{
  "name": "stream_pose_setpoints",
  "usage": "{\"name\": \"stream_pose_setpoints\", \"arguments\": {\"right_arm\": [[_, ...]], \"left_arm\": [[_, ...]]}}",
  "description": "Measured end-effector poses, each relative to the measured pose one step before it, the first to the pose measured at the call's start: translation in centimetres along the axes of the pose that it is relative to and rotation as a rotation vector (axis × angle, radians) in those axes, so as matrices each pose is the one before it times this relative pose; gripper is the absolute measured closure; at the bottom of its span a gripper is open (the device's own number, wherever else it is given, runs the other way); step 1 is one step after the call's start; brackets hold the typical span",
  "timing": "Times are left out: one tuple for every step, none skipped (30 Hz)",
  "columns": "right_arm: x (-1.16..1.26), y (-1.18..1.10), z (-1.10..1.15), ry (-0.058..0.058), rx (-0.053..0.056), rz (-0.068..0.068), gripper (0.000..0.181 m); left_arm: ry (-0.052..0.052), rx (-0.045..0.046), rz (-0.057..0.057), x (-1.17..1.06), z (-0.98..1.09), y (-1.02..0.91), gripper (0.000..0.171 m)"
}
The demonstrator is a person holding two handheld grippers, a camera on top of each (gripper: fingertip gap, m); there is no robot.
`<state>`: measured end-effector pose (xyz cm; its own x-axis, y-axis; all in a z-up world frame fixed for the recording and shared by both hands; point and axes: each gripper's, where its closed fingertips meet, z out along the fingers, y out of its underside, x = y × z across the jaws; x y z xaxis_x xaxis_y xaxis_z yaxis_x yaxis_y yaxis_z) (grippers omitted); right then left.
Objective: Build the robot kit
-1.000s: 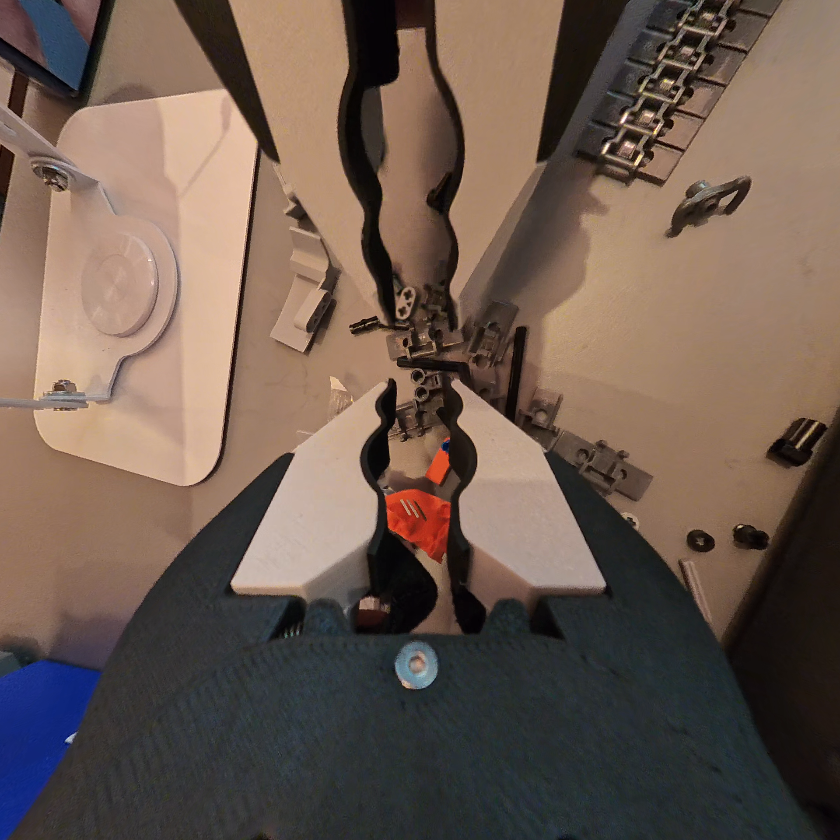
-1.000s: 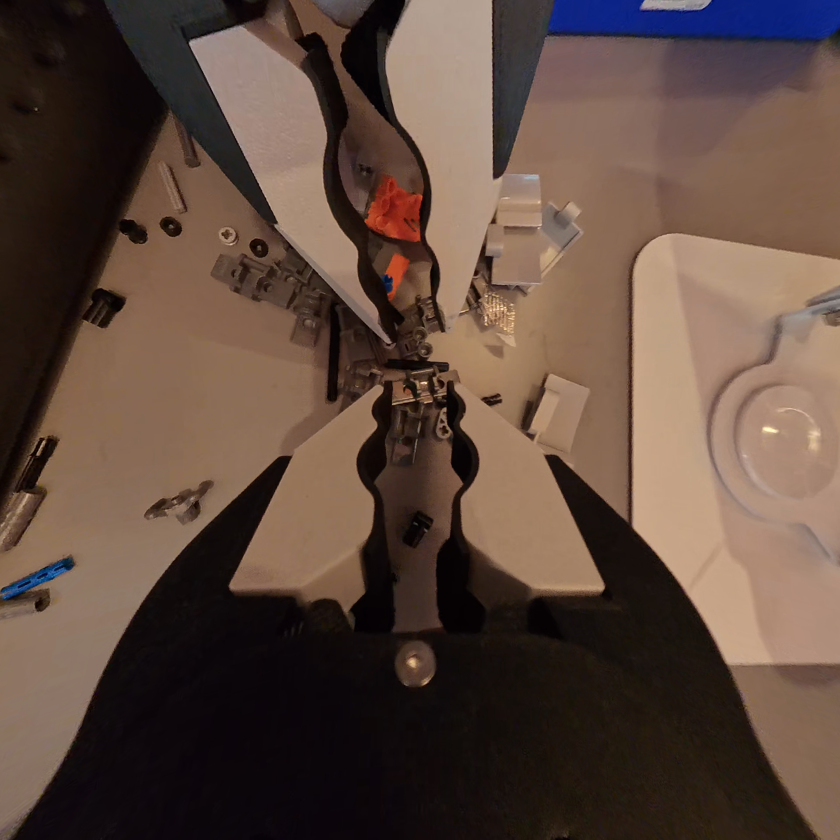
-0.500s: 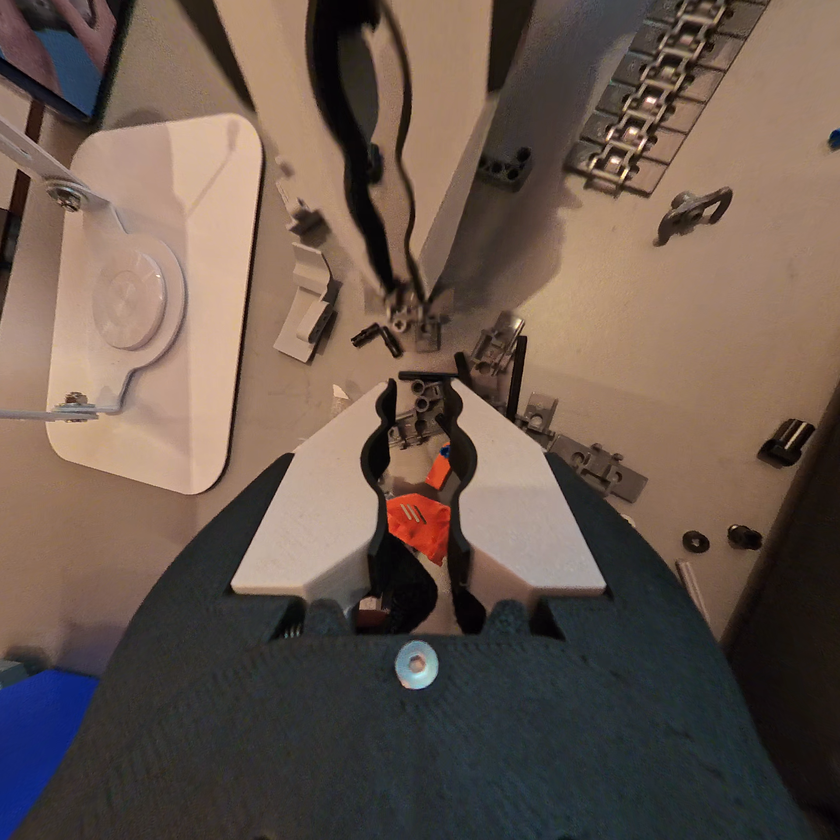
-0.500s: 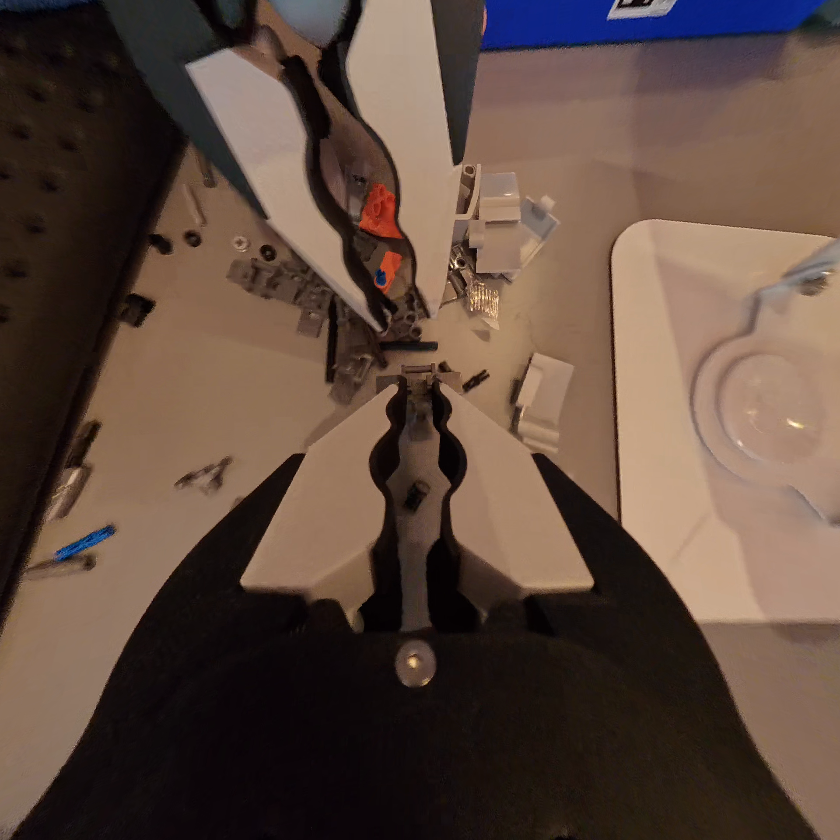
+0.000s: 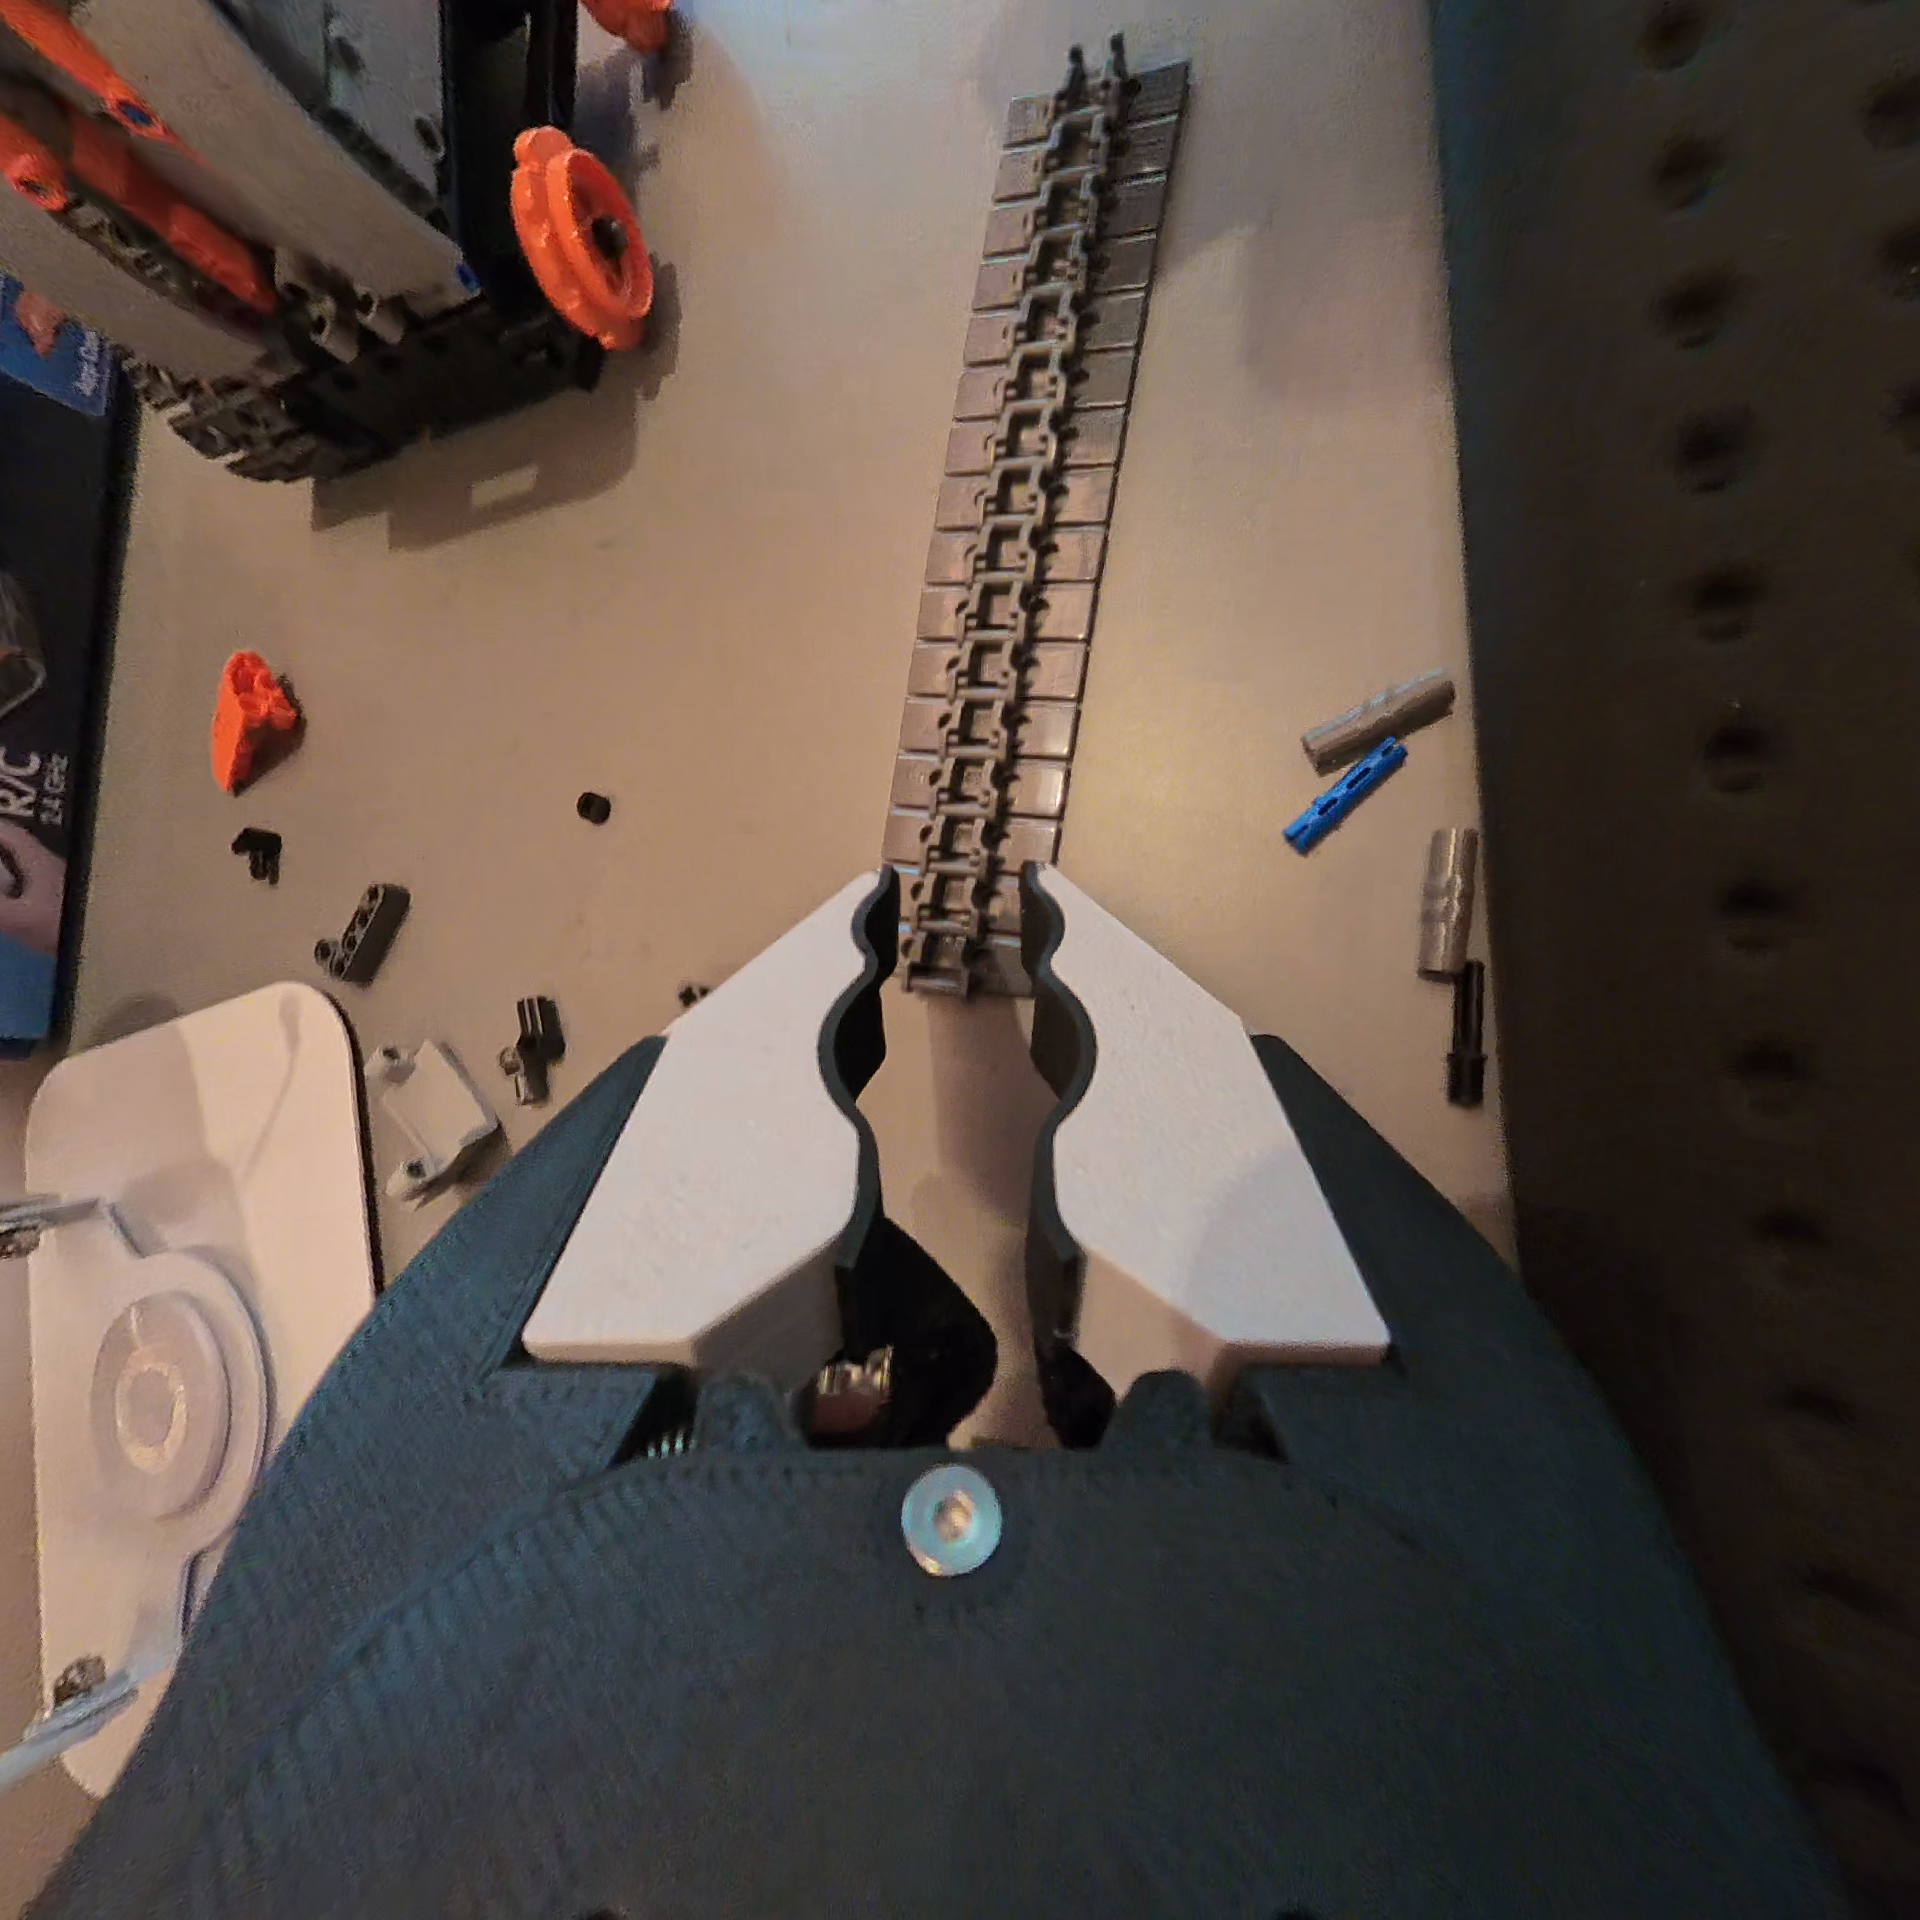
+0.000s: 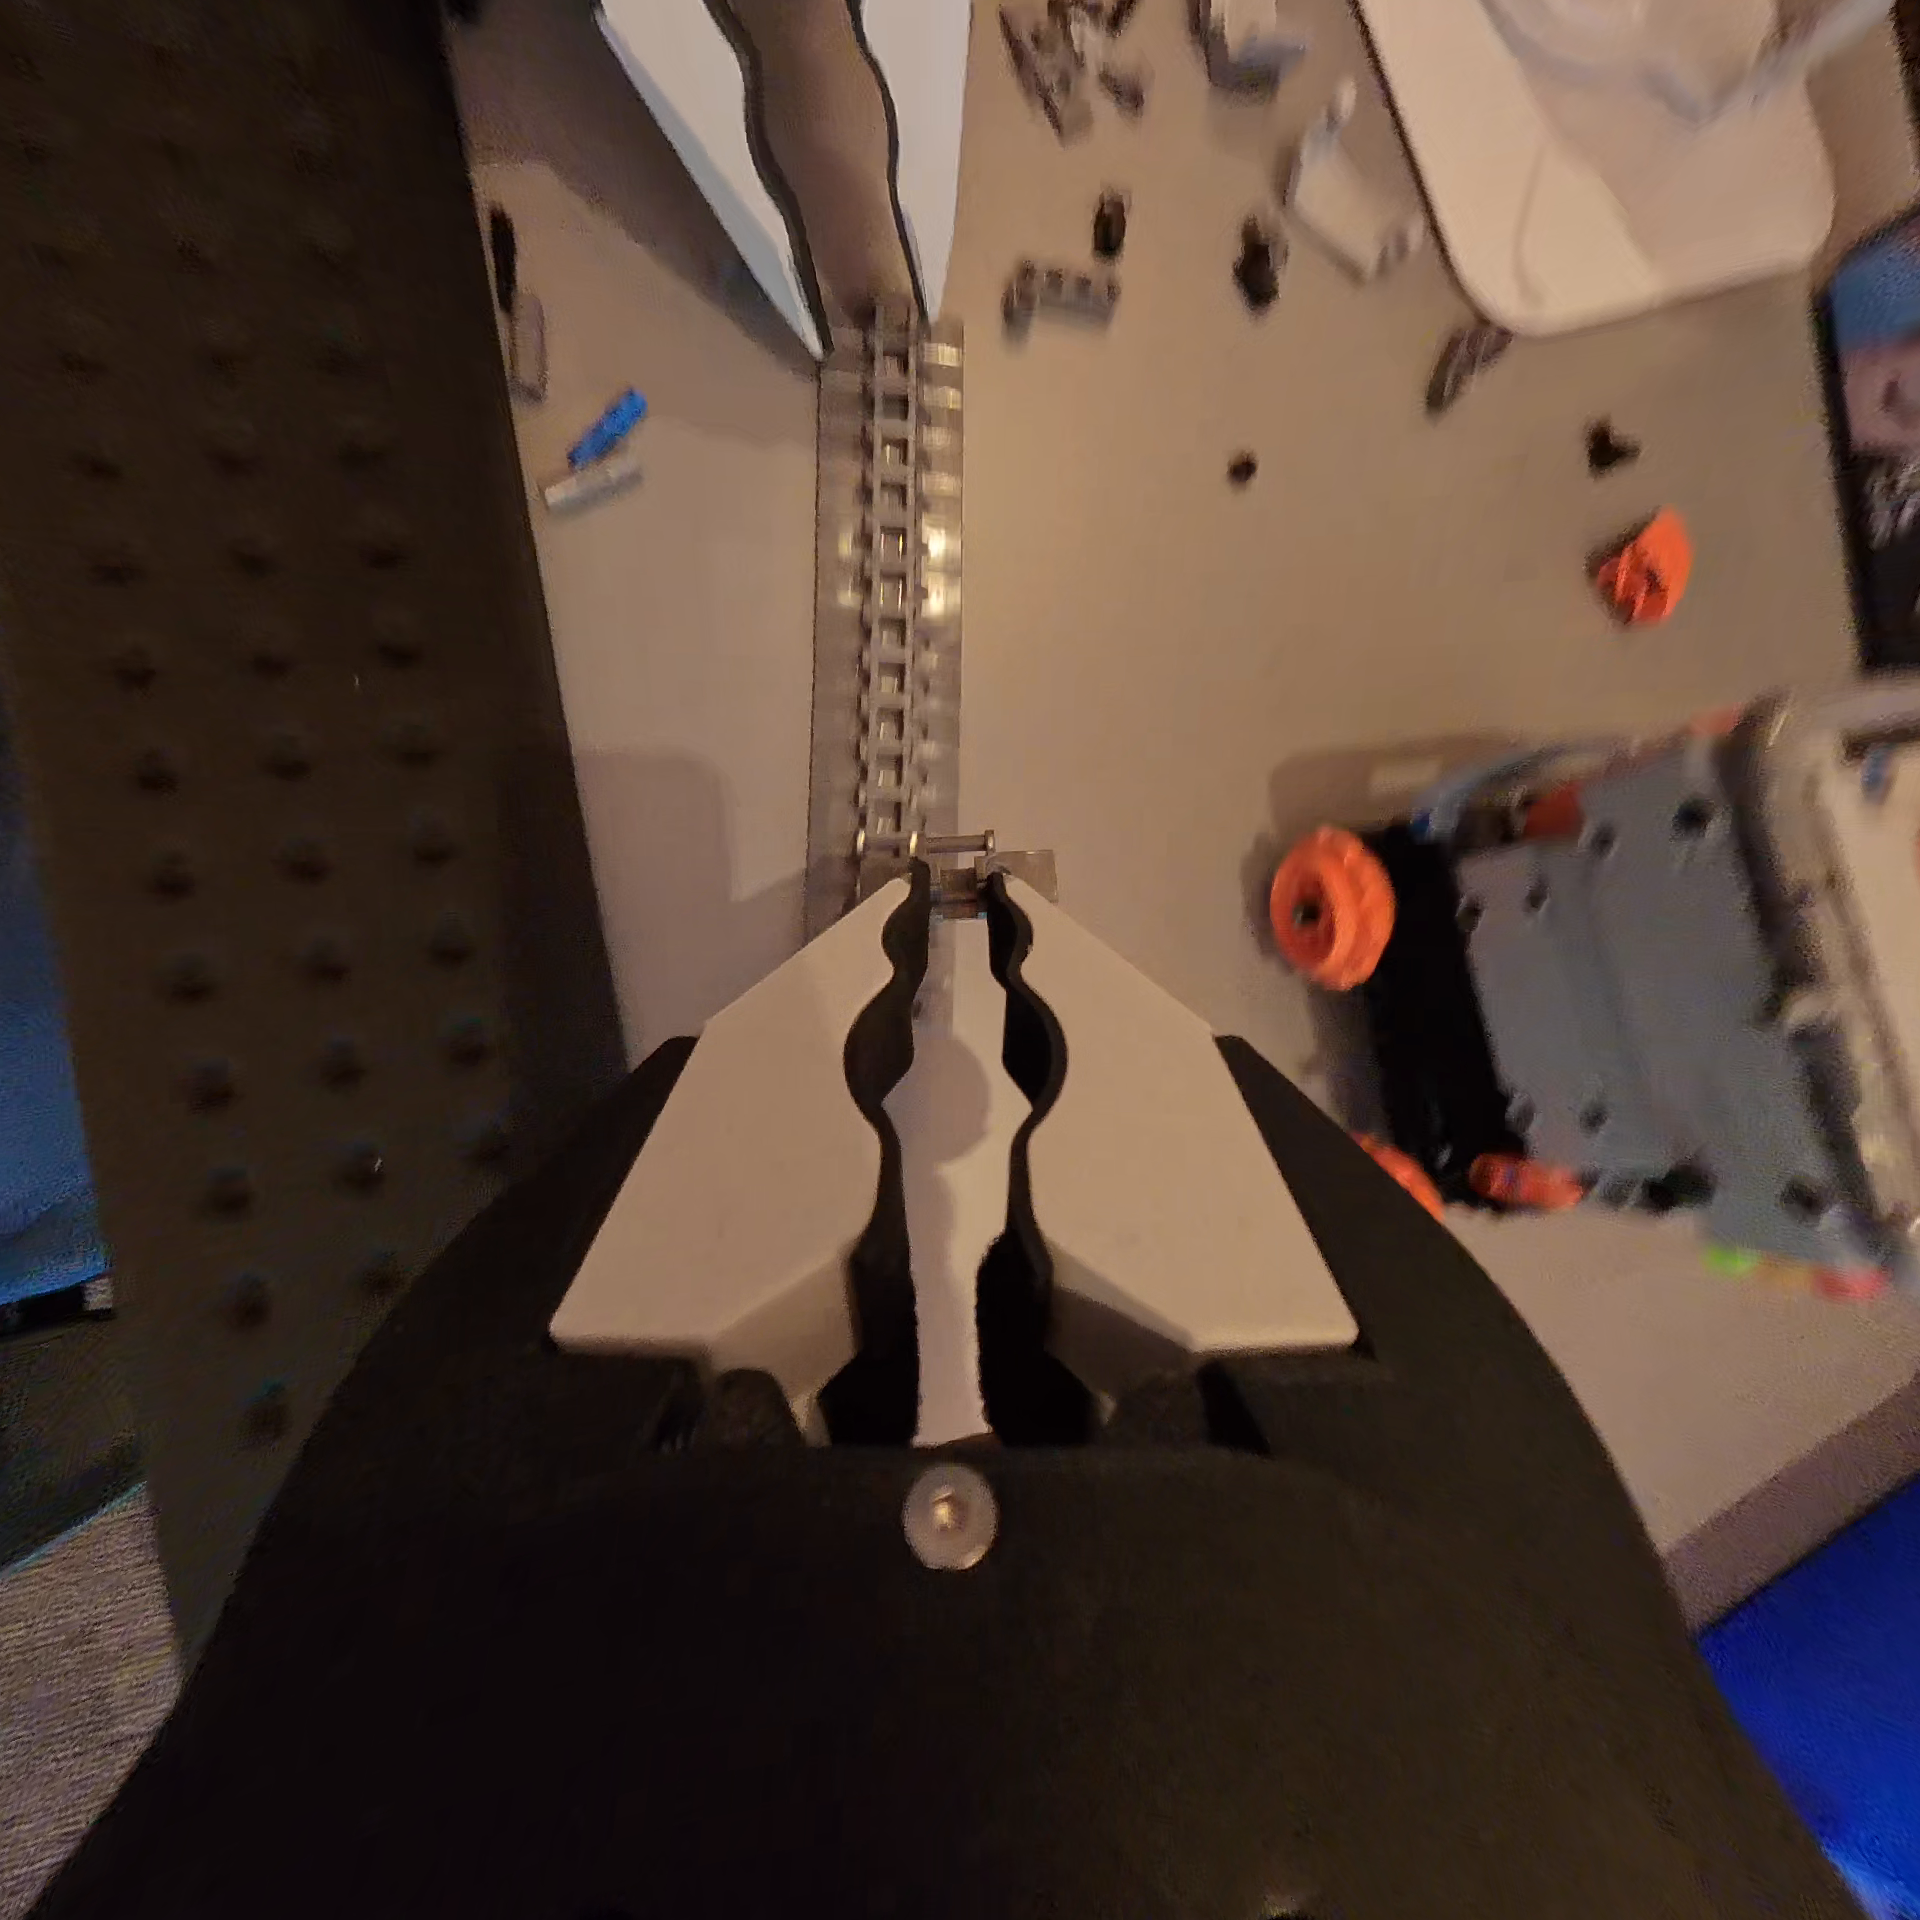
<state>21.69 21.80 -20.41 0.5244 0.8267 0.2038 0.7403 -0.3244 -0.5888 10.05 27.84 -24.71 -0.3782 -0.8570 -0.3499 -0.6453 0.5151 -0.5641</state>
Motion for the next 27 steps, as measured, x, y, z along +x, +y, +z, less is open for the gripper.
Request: {"name": "stream_pose_setpoints", "arguments": {"right_arm": [[-0.259, 1.179, -0.284, 0.0038, -0.0110, 0.0337, 0.173], [-0.191, 1.010, -0.145, -0.0009, -0.0058, 0.0377, 0.173], [-0.222, 0.896, -0.019, -0.0036, -0.0057, 0.0242, 0.173], [-0.275, 0.713, 0.066, -0.0073, -0.0019, 0.0133, 0.173], [-0.095, 0.673, 0.144, 0.0001, -0.0076, 0.0159, 0.173], [-0.006, 0.739, 0.205, 0.0041, -0.0186, 0.0109, 0.173], [-0.035, 0.579, 0.202, 0.0009, -0.0133, 0.0012, 0.173], [-0.084, 0.312, 0.147, -0.0069, 0.0004, 0.0064, 0.173], [-0.129, 0.159, 0.124, -0.0134, 0.0059, 0.0115, 0.173], [0.008, 0.176, 0.093, -0.0046, 0.0018, 0.0048, 0.173], [0.159, 0.149, 0.058, 0.0049, -0.0008, 0.0035, 0.173], [0.047, -0.004, 0.045, -0.0044, 0.0048, 0.0096, 0.173], [-0.200, -0.096, 0.061, -0.0180, 0.0090, 0.0083, 0.173], [-0.193, -0.098, 0.123, -0.0140, 0.0067, 0.0007, 0.173], [-0.098, -0.048, 0.153, -0.0058, 0.0013, -0.0018, 0.173], [-0.116, -0.026, 0.166, -0.0065, -0.0003, -0.0002, 0.173], [-0.001, -0.027, 0.108, -0.0012, -0.0002, 0.0019, 0.173], [0.140, -0.020, 0.054, 0.0073, -0.0002, 0.0013, 0.173], [0.030, -0.008, 0.046, 0.0014, -0.0011, -0.0019, 0.173], [-0.098, 0.074, 0.060, -0.0054, -0.0056, -0.0043, 0.173], [0.048, 0.123, 0.087, 0.0032, -0.0098, -0.0035, 0.173], [0.182, 0.047, 0.045, 0.0098, -0.0055, -0.0005, 0.173], [0.065, -0.036, -0.008, 0.0012, 0.0002, 0.0019, 0.173], [0.051, -0.015, -0.006, -0.0007, -0.0012, 0.0011, 0.173], [0.056, -0.015, 0.005, 0.0006, -0.0020, -0.0029, 0.173], [-0.022, -0.018, 0.007, -0.0038, -0.0030, -0.0062, 0.173], [-0.037, 0.008, -0.001, -0.0063, -0.0063, -0.0047, 0.173]], "left_arm": [[0.0011, 0.00007, 0.0055, 0.062, 0.246, -0.078, 0.149], [0.0092, 0.00081, -0.0053, 0.136, 0.221, -0.066, 0.149], [0.0202, -0.00611, -0.0082, 0.317, 0.243, 0.084, 0.149], [0.0103, -0.00920, 0.0007, 0.203, 0.260, 0.184, 0.148], [0.0038, -0.00008, 0.0011, 0.094, 0.127, 0.049, 0.151], [0.0062, 0.00016, -0.0058, 0.041, 0.016, -0.011, 0.152], [-0.0002, -0.00001, -0.0021, -0.064, -0.017, 0.029, 0.151], [-0.0001, 0.00059, -0.0025, -0.043, -0.012, 0.028, 0.151], [0.0041, 0.00074, -0.0052, 0.026, 0.002, 0.012, 0.151], [0.0053, 0.00085, -0.0025, 0.082, 0.020, -0.008, 0.152], [-0.0006, 0.00043, 0.0014, 0.007, 0.005, -0.004, 0.152], [0.0005, -0.00090, 0.0001, 0.003, 0.013, -0.012, 0.152], [0.0011, -0.00077, -0.0012, 0.012, 0.014, -0.009, 0.152], [-0.0002, -0.00005, 0.0006, 0.006, 0.007, -0.016, 0.152], [-0.0002, 0.00036, -0.0002, 0.005, 0.004, 0.007, 0.152], [0.0008, 0.00048, -0.0023, -0.003, 0.009, 0.001, 0.152], [-0.0005, 0.00035, -0.0006, -0.024, -0.019, 0.018, 0.152], [0.0005, 0.00025, -0.0001, -0.001, -0.012, 0.020, 0.152], [0.0001, 0.00035, -0.0006, -0.011, 0.002, 0.005, 0.152], [-0.0001, -0.00006, -0.0002, 0.004, -0.007, 0.008, 0.152], [0.0000, -0.00026, 0.0008, 0.002, -0.001, -0.001, 0.152], [0.0000, -0.00002, 0.0009, -0.006, 0.000, 0.000, 0.152], [0.0005, 0.00026, -0.0006, 0.003, 0.001, 0.001, 0.152], [0.0006, 0.00041, -0.0003, 0.006, -0.004, 0.006, 0.152], [0.0000, 0.00034, 0.0005, 0.000, -0.004, 0.002, 0.152], [0.0005, -0.00050, 0.0005, 0.008, -0.010, 0.014, 0.152], [0.0007, -0.00038, 0.0004, 0.007, -0.003, 0.005, 0.152]]}}
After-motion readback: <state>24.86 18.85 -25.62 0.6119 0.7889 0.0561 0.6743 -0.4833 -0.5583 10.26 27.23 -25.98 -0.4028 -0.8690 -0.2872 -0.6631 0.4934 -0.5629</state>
